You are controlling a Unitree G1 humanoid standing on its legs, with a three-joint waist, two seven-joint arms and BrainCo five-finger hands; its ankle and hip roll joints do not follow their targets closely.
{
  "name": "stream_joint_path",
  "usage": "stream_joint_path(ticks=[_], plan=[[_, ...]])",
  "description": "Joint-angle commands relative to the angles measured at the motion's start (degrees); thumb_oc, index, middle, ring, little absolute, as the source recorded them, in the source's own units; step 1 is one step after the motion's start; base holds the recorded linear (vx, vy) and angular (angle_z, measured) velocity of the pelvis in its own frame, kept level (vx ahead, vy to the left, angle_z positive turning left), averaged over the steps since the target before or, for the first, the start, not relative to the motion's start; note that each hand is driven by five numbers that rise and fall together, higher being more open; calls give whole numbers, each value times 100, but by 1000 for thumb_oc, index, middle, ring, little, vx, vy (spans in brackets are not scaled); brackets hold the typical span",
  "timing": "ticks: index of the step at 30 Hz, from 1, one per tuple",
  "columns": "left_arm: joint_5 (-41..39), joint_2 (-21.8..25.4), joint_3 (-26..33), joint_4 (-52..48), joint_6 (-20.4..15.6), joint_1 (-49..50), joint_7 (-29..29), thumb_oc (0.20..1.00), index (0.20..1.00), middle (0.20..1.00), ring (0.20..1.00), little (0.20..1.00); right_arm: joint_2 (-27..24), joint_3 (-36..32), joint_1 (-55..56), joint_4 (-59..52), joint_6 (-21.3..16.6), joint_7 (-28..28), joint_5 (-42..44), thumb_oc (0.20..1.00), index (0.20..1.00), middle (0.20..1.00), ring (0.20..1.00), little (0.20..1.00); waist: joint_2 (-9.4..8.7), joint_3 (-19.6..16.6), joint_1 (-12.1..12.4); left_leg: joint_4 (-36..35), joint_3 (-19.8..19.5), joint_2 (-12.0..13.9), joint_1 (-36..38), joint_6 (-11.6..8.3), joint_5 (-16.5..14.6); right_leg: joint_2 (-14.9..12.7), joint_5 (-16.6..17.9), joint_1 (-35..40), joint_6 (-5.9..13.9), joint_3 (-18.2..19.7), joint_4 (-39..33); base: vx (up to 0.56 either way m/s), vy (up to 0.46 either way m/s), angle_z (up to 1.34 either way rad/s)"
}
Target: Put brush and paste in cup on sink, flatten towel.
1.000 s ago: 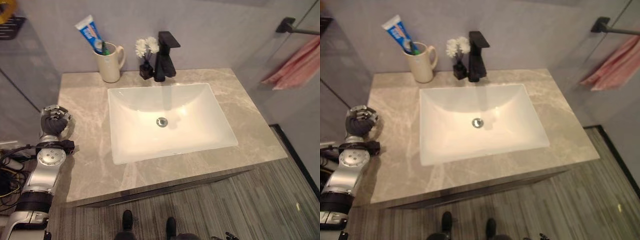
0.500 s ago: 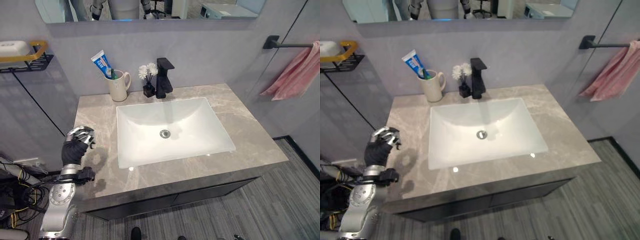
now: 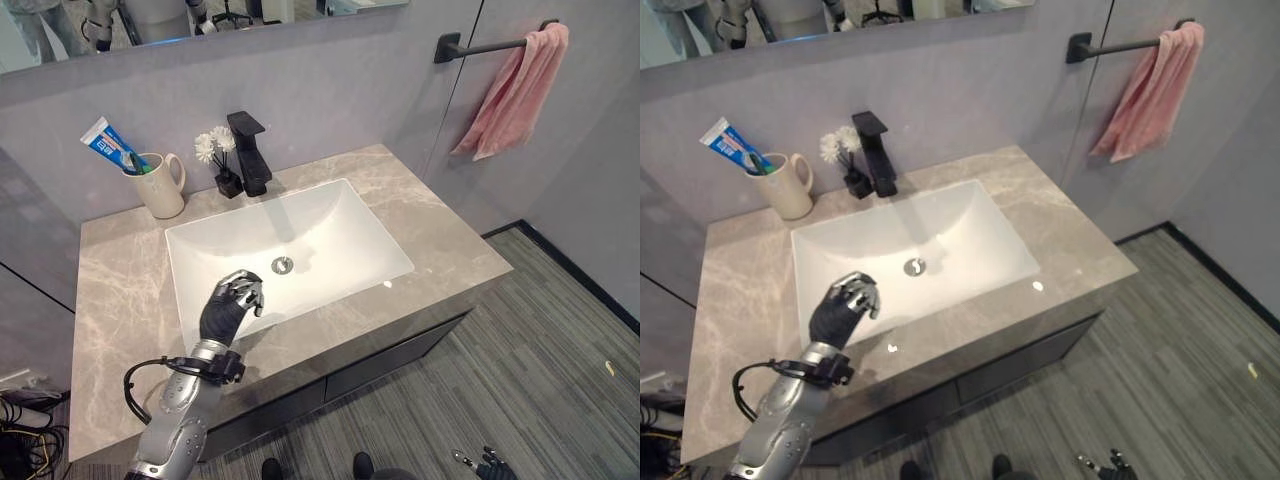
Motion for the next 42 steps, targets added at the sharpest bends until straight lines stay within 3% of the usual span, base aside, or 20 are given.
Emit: stream_joint_path(ticks=[1, 2, 6, 10, 13, 16, 17, 18, 19, 20, 21, 22, 26, 28, 29, 30, 32, 33, 37, 42], plan=[[6, 192, 161, -184, -150, -245, -165, 200, 200, 200, 200, 200, -143, 92, -274, 51, -264, -221, -16, 1000, 1000, 1000, 1000, 1000, -352, -10, 122, 868, -964, -441, -544, 115, -298, -101, -35, -40, 93, 373, 423, -55, 32, -73], [0, 187, 153, -118, -131, -185, -186, 200, 200, 200, 200, 200, -151, 133, -315, 30, -275, -224, -12, 1000, 1000, 1000, 1000, 1000, -353, 17, 215, 1037, -1405, -719, -554, 187, -494, -17, 15, -160, 114, 685, 480, -54, 31, -79], [-12, 205, 154, -106, -127, -49, -202, 200, 200, 200, 200, 200, -179, 146, -339, -24, -275, -232, 5, 1000, 1000, 1000, 1000, 1000, -310, 25, 270, 1280, -1700, -1021, -479, 309, -708, 2, 67, -207, 195, 1058, 520, -3, 109, -121], [10, 411, 69, 48, -100, -54, -284, 200, 200, 200, 200, 200, -329, 225, -333, -240, -246, -350, -489, 1000, 1000, 1000, 1000, 1000, -184, 35, 134, 1230, -1290, -1010, -400, 445, -765, -129, 51, -361, 345, 1262, 707, -45, 207, -37], [21, 471, -117, 252, -119, -239, -205, 200, 200, 200, 200, 200, -423, 140, -544, -401, -257, -474, -416, 1000, 1000, 1000, 1000, 1000, -146, 149, 88, 1254, -898, -1091, -425, 597, -846, -126, 204, -735, 550, 1792, 890, -140, 222, -72], [146, 498, -189, 392, -151, -385, -190, 200, 200, 200, 200, 200, -440, 44, -541, -555, -240, -553, -420, 1000, 1000, 1000, 1000, 1000, -143, 249, 20, 1210, -502, -1119, -463, 708, -887, -181, 451, -998, 750, 2085, 896, -114, 166, -123], [170, 483, -132, 463, -202, -424, -157, 200, 200, 200, 200, 200, -420, 43, -582, -677, -235, -593, -517, 1000, 1000, 1000, 1000, 1000, -126, 331, 49, 1132, -172, -1006, -438, 737, -929, -312, 626, -1179, 823, 1804, 872, -173, 70, -114], [199, 479, -76, 477, -225, -435, -122, 200, 200, 200, 200, 200, -383, 30, -617, -669, -235, -624, -560, 1000, 1000, 1000, 1000, 1000, -95, 388, 146, 1067, 78, -861, -410, 698, -924, -557, 712, -1296, 782, 1137, 831, -130, 23, -128], [199, 480, -74, 478, -225, -438, -122, 200, 200, 200, 200, 200, -381, 30, -620, -669, -235, -624, -560, 1000, 1000, 1000, 1000, 1000, -101, 381, 145, 1059, 78, -865, -421, 695, -907, -561, 726, -1306, 782, 1138, 822, -81, -10, -137], [213, 463, -23, 516, -233, -448, -128, 200, 200, 200, 200, 200, -348, 21, -606, -703, -238, -611, -605, 1000, 1000, 1000, 1000, 1000, -60, 403, 163, 1044, 162, -776, -397, 673, -905, -716, 697, -1317, 703, 616, 801, -71, 27, -158], [240, 451, 34, 520, -243, -424, -105, 200, 200, 200, 200, 200, -306, 19, -591, -763, -241, -632, -687, 1000, 1000, 1000, 1000, 1000, -24, 434, 247, 997, 459, -610, -326, 624, -884, -987, 660, -1364, 662, -353, 894, -109, 58, -116], [257, 412, 110, 516, -236, -409, -124, 200, 200, 200, 200, 200, -285, 9, -558, -740, -236, -570, -709, 1000, 1000, 1000, 1000, 1000, -2, 426, 249, 942, 538, -566, -309, 621, -850, -1062, 605, -1391, 620, -707, 1044, -114, 78, -94], [229, 265, 180, 635, -207, -478, -59, 200, 200, 200, 200, 200, -223, 83, -402, -764, -200, -462, -760, 1000, 1000, 1000, 1000, 1000, -5, 387, 221, 789, 884, -511, -243, 662, -713, -853, 170, -1035, 529, -608, 1632, -94, 2, -84], [320, 230, 200, 600, -187, -494, -5, 200, 200, 200, 200, 200, -219, 103, -397, -721, -198, -467, -785, 1000, 1000, 1000, 1000, 1000, 10, 311, 332, 774, 1151, -414, -283, 652, -667, -900, -80, -781, 462, -1103, 1818, -130, -96, -43], [434, 227, 261, 582, -179, -499, 12, 200, 200, 200, 200, 200, -187, 171, -438, -659, -188, -473, -816, 1000, 1000, 1000, 1000, 1000, -62, 192, 517, 764, 1519, -354, -295, 593, -627, -958, -104, -398, 459, -1741, 1559, -50, -182, -90], [488, 257, 343, 543, -191, -480, 24, 200, 200, 200, 200, 200, -187, 221, -457, -643, -163, -490, -872, 1000, 1000, 1000, 1000, 1000, -114, 134, 637, 744, 1688, -307, -190, 491, -731, -1037, -120, -264, 540, -2111, 1359, -3, -156, -119], [515, 246, 389, 532, -189, -484, 19, 200, 200, 200, 200, 200, -178, 233, -464, -629, -159, -470, -874, 1000, 1000, 1000, 1000, 1000, -144, 115, 621, 762, 1820, -284, -222, 512, -611, -997, -56, -246, 502, -2062, 1175, -20, -173, -113], [505, 153, 389, 629, -204, -515, 93, 200, 200, 200, 200, 200, -183, 296, -413, -662, -134, -462, -903, 1000, 1000, 1000, 1000, 1000, -165, 62, 540, 775, 1822, -180, -208, 467, -559, -749, -178, -253, 430, -1658, 1099, -34, -221, -74], [615, 28, 330, 957, -158, -538, 216, 200, 200, 200, 200, 200, -255, 334, -330, -754, -119, -438, -860, 1000, 1000, 1000, 1000, 1000, -182, 44, 422, 693, 1799, -41, -147, 343, -400, -534, -229, -155, 285, -1509, 891, 38, -221, -30], [1469, 218, 230, 1378, 70, -575, 296, 200, 200, 200, 200, 200, -408, 145, -321, -797, -121, -354, -294, 1000, 1000, 1000, 1000, 1000, -213, 138, 358, 1754, 1599, 233, -493, 198, -470, -324, -284, 11, 104, -1433, 681, 18, -188, 1]])
